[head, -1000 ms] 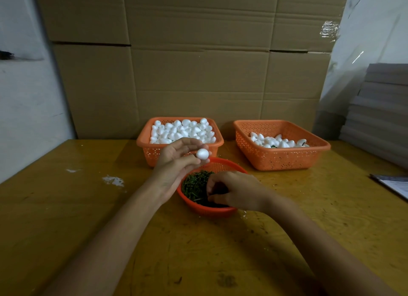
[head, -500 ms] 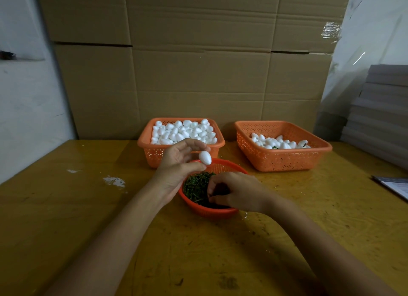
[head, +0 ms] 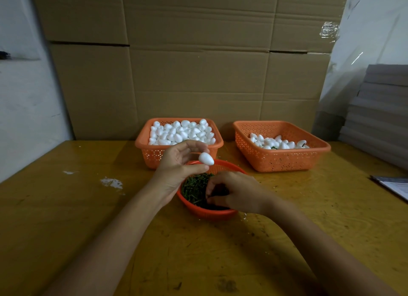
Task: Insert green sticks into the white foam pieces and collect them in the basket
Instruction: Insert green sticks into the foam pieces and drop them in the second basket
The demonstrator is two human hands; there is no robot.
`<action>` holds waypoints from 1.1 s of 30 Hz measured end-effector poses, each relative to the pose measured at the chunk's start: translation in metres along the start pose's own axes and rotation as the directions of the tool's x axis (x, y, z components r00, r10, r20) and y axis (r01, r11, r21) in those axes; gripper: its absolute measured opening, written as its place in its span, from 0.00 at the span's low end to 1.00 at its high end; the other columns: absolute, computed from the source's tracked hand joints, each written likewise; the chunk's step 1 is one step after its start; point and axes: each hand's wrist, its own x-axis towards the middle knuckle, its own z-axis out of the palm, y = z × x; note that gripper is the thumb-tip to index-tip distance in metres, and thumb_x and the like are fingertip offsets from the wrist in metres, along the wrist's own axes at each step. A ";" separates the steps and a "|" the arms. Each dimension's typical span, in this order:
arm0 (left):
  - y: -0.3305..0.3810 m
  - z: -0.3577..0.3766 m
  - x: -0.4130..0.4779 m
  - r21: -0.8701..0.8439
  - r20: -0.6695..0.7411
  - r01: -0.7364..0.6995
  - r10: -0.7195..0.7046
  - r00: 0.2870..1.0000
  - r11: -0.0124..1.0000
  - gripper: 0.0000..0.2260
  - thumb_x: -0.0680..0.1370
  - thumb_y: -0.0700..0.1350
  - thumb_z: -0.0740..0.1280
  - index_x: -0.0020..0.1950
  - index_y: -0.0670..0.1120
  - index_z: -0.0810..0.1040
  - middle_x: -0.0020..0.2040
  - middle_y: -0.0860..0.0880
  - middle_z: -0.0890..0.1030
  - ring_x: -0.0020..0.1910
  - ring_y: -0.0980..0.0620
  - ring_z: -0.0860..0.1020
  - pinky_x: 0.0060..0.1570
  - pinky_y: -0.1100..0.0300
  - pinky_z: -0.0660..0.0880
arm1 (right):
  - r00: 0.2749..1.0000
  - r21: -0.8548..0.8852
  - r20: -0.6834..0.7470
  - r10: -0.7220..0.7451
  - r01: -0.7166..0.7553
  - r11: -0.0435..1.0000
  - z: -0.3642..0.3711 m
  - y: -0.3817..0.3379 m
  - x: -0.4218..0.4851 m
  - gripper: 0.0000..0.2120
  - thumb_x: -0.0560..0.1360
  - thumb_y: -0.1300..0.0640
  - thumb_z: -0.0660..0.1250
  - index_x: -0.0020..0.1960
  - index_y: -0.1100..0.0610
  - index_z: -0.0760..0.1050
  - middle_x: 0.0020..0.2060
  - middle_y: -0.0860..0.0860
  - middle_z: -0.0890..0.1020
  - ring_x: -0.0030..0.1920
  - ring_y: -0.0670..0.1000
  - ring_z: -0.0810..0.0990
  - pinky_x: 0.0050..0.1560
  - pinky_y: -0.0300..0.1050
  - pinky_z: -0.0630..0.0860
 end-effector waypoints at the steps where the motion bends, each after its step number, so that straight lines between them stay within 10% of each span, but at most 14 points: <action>1: 0.000 0.000 0.000 0.004 -0.004 0.003 -0.003 1.000 1.000 0.19 0.71 0.28 0.77 0.56 0.46 0.82 0.57 0.47 0.86 0.61 0.49 0.84 0.58 0.55 0.81 | 1.000 0.015 -0.010 -0.014 0.014 1.000 0.000 0.000 0.000 0.03 0.78 0.48 0.72 0.52 0.41 0.81 0.50 0.35 0.80 0.53 0.38 0.76 0.53 0.45 0.76; 13: 0.000 0.000 0.002 -0.016 -0.057 0.056 -0.057 0.997 0.998 0.18 0.71 0.41 0.81 0.60 0.51 0.87 0.54 0.48 0.85 0.46 0.50 0.84 0.49 0.59 0.82 | 0.981 0.292 -0.193 -0.007 0.065 0.954 0.001 0.002 0.001 0.04 0.81 0.55 0.71 0.54 0.55 0.81 0.43 0.48 0.86 0.40 0.47 0.86 0.48 0.52 0.83; 24: 0.001 0.004 0.003 -0.099 -0.080 0.055 -0.063 0.995 0.994 0.13 0.81 0.40 0.71 0.65 0.47 0.85 0.49 0.48 0.86 0.47 0.48 0.84 0.48 0.57 0.83 | 0.967 0.789 -0.169 0.193 0.015 0.614 -0.012 0.007 -0.001 0.09 0.79 0.56 0.72 0.55 0.61 0.81 0.46 0.56 0.88 0.43 0.53 0.88 0.43 0.41 0.83; 33: 0.000 0.003 0.003 -0.105 -0.110 0.077 -0.088 0.990 0.991 0.11 0.82 0.42 0.70 0.64 0.42 0.79 0.53 0.40 0.87 0.51 0.44 0.86 0.46 0.58 0.82 | 0.954 0.865 -0.197 0.227 0.060 0.498 -0.016 0.012 -0.005 0.10 0.75 0.53 0.75 0.50 0.59 0.82 0.42 0.53 0.85 0.42 0.51 0.84 0.41 0.41 0.81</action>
